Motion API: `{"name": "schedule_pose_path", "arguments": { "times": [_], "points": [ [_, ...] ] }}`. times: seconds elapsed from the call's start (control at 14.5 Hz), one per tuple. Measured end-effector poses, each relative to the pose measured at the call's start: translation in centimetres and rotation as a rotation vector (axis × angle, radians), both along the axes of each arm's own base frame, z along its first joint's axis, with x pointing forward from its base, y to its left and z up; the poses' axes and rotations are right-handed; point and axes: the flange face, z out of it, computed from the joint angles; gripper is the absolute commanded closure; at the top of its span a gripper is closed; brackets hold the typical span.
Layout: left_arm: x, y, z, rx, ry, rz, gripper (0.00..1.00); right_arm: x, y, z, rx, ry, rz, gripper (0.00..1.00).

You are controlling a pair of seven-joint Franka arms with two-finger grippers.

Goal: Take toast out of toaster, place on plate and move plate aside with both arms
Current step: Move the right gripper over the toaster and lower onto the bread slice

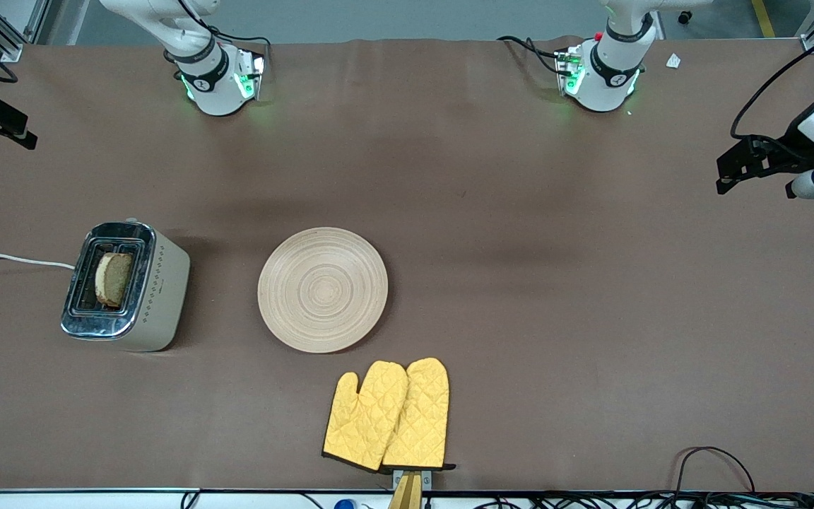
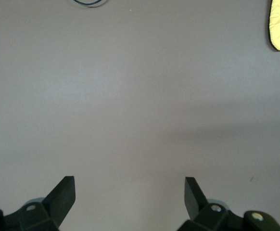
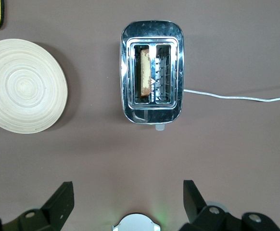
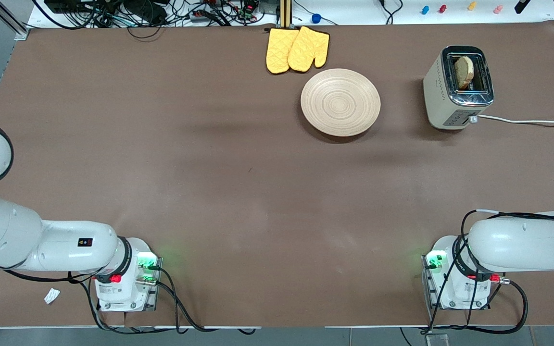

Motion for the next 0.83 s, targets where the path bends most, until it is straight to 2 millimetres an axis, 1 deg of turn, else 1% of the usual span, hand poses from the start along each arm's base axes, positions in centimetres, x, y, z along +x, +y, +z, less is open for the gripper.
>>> {"name": "schedule_pose_path", "arguments": {
  "times": [0.35,0.55,0.62,0.69,0.83],
  "points": [
    [0.0,0.0,0.0,0.000,0.000,0.000,0.00,-0.1,0.0,-0.1,0.000,0.006,0.000,0.00],
    [0.1,0.0,-0.1,0.000,0.001,0.001,0.00,-0.3,0.0,-1.0,0.004,0.048,0.000,0.00],
    [0.1,0.0,-0.1,0.000,0.002,0.001,0.00,-0.2,0.0,-1.8,0.004,0.059,0.000,0.00],
    [0.1,0.0,-0.2,0.000,0.003,0.001,0.00,0.2,0.0,-3.0,0.005,0.069,-0.001,0.00],
    [0.2,0.0,-0.3,0.000,0.005,0.001,0.00,1.2,-0.1,-6.5,0.005,0.069,-0.001,0.00]
  ]
}}
